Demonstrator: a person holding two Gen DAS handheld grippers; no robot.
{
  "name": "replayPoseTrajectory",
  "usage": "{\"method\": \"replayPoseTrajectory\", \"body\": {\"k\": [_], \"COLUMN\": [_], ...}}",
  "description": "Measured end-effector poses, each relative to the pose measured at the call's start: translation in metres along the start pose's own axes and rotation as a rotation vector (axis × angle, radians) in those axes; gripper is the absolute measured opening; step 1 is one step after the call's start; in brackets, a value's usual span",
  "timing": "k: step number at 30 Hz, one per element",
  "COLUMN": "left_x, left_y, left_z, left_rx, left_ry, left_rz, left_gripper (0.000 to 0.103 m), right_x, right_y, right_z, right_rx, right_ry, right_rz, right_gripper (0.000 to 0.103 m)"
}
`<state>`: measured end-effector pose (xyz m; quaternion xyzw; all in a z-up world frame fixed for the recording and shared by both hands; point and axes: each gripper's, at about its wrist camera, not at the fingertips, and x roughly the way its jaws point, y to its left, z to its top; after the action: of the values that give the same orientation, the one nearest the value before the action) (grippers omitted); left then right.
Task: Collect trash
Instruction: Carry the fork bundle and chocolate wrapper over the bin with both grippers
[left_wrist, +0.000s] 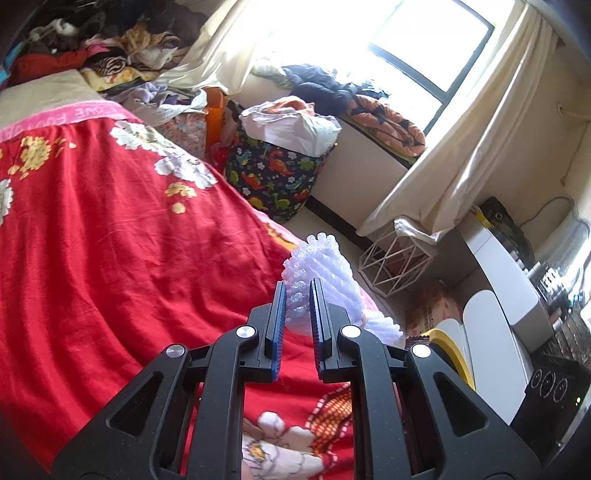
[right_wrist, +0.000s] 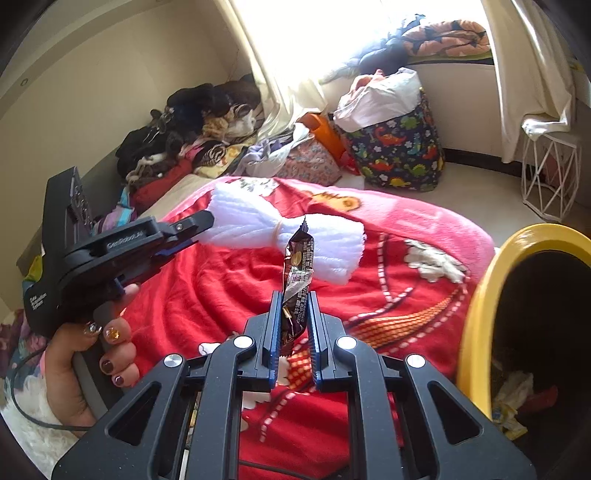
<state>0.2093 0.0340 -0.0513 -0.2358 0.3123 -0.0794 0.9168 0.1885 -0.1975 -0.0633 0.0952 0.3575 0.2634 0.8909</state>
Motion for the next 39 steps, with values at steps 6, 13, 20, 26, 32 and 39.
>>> {"method": "replayPoseTrajectory", "body": {"k": [6,13,20,26,32,39], "left_x": [0.0,0.002,0.003,0.004,0.008,0.013], "left_y": [-0.021,-0.045,-0.067,-0.085,-0.101,-0.127], "left_z": [-0.006,-0.014,-0.02,-0.025,-0.03,-0.043], "left_rx": [0.027,0.06,0.1,0.133,0.174,0.245], "left_ry": [0.013,0.026,0.036,0.043,0.055,0.077], "left_rz": [-0.018,-0.047,-0.072,-0.089,-0.106,-0.12], "left_gripper": [0.008,0.008,0.008,0.008,0.008,0.008], "right_x": [-0.019,-0.038,-0.057,-0.07,-0.085,-0.101], "right_y": [-0.016,-0.033,-0.054,-0.074,-0.09,-0.11], "right_z": [0.0,-0.002,-0.004,-0.006,-0.008,-0.012], "right_rx": [0.026,0.057,0.089,0.122,0.155,0.197], "right_ry": [-0.027,-0.046,-0.072,-0.092,-0.115,-0.137], "right_rz": [-0.021,-0.042,-0.069,-0.095,-0.121,-0.161], "right_gripper": [0.013,0.013,0.013,0.013,0.013,0.013]}}
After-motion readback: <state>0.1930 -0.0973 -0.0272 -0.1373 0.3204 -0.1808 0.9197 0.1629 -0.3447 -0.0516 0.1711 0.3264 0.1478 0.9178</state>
